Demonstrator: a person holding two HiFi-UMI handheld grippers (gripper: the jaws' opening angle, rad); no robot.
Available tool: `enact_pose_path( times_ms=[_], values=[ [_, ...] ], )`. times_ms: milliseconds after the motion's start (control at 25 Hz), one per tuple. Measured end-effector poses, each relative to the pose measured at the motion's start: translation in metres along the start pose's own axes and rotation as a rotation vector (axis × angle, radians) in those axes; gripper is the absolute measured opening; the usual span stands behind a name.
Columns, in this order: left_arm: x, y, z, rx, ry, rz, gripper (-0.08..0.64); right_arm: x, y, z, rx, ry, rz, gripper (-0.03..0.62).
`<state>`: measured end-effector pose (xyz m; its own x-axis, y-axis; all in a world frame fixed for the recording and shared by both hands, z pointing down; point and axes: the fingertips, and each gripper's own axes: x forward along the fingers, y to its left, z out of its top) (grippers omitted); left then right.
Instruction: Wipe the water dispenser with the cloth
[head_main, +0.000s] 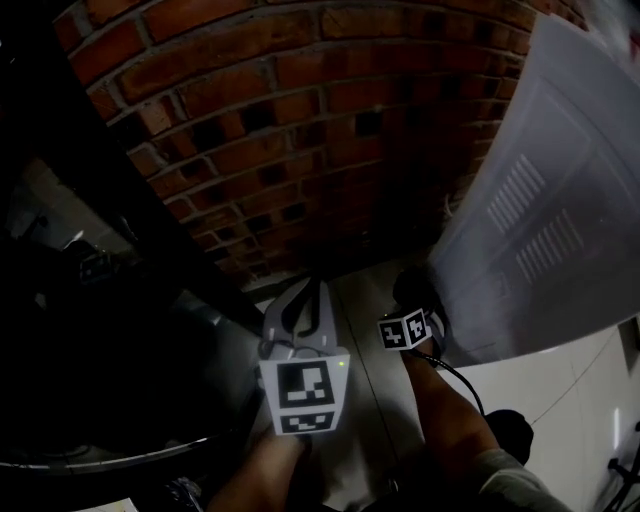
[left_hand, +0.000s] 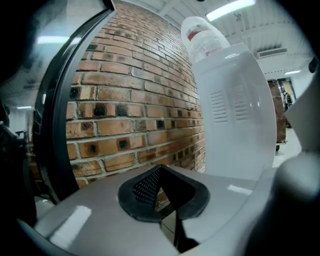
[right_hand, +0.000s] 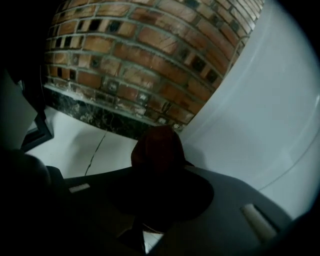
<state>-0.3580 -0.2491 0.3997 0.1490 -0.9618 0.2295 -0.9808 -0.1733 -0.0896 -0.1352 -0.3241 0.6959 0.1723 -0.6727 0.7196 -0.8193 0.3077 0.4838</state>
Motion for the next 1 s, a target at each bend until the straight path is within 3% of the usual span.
enact_pose_path(
  times_ms=[520, 680, 840, 1000],
  values=[
    [-0.029, 0.004, -0.008, 0.046, 0.028, 0.020, 0.000, 0.044, 0.027, -0.031, 0.081, 0.062, 0.094, 0.104],
    [-0.033, 0.004, 0.001, 0.039, 0.001, 0.013, 0.000, 0.035, 0.026, -0.025, 0.152, -0.009, 0.144, 0.104],
    [-0.039, 0.007, 0.026, 0.046, -0.063, 0.019, 0.000, 0.005, 0.015, -0.004, 0.126, -0.103, 0.141, 0.104],
    [-0.046, 0.005, 0.038, 0.094, -0.077, 0.007, 0.000, -0.058, -0.002, 0.029, 0.091, -0.257, 0.128, 0.104]
  ],
)
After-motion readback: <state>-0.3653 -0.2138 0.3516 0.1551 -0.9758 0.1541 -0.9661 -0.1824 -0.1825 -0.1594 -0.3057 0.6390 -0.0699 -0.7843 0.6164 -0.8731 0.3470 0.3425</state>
